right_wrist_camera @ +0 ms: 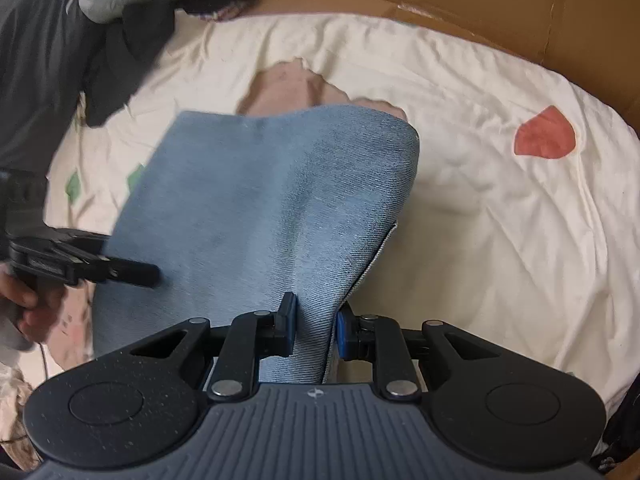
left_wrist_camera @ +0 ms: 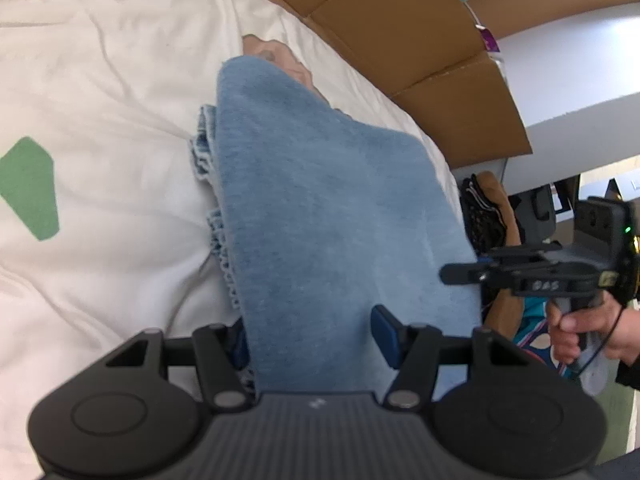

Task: Fold clothes
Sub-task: 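Lift the folded denim bundle off the bed with both grippers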

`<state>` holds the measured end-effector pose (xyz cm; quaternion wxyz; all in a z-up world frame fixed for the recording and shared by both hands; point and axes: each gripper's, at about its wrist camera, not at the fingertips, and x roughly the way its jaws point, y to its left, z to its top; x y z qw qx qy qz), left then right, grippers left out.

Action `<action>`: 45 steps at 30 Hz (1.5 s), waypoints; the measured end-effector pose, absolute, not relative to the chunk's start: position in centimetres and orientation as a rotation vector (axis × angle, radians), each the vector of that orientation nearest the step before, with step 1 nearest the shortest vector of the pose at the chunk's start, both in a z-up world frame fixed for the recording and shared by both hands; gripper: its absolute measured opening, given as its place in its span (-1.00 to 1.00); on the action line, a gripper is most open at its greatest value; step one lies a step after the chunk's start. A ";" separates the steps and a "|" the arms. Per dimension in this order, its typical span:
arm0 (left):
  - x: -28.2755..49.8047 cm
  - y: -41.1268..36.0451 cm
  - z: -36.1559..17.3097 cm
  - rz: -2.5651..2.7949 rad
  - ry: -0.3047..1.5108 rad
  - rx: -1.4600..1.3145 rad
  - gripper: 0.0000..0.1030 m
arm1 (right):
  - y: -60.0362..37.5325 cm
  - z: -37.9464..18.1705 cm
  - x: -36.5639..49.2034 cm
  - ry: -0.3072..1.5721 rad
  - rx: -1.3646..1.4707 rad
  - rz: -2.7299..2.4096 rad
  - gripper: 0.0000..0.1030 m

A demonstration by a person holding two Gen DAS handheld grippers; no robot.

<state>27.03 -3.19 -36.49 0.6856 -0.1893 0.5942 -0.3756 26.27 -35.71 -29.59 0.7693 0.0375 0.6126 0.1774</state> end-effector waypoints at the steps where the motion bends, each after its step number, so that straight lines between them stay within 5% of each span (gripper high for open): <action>1: 27.1 -3.1 -36.5 -0.838 1.332 -0.425 0.17 | -35.6 -30.1 26.4 1.333 0.061 0.385 -0.60; 4: 27.4 -3.0 -36.6 -0.828 1.331 -0.406 0.08 | -35.4 -31.4 26.6 1.346 0.028 0.376 -0.60; 12: 27.9 -1.8 -38.2 -0.821 1.315 -0.487 0.44 | -35.6 -33.2 25.8 1.336 0.030 0.354 -0.52; 17: 28.2 -1.8 -39.7 -0.836 1.319 -0.561 0.46 | -35.3 -33.9 25.2 1.315 0.018 0.349 -0.50; 22: 29.0 -2.2 -40.3 -0.879 1.339 -0.611 0.32 | -35.7 -34.2 24.8 1.304 0.068 0.336 -0.47; 24: 29.3 -2.4 -40.5 -0.904 1.344 -0.613 0.27 | -35.9 -34.4 24.5 1.289 0.086 0.334 -0.25; 33: 29.8 -3.7 -41.5 -0.964 1.409 -0.670 -0.07 | -37.3 -35.9 23.7 1.251 0.284 0.352 -0.01; 45: 30.7 -3.6 -41.9 -0.963 1.502 -0.654 -0.13 | -39.4 -37.8 21.9 1.234 0.495 0.409 0.15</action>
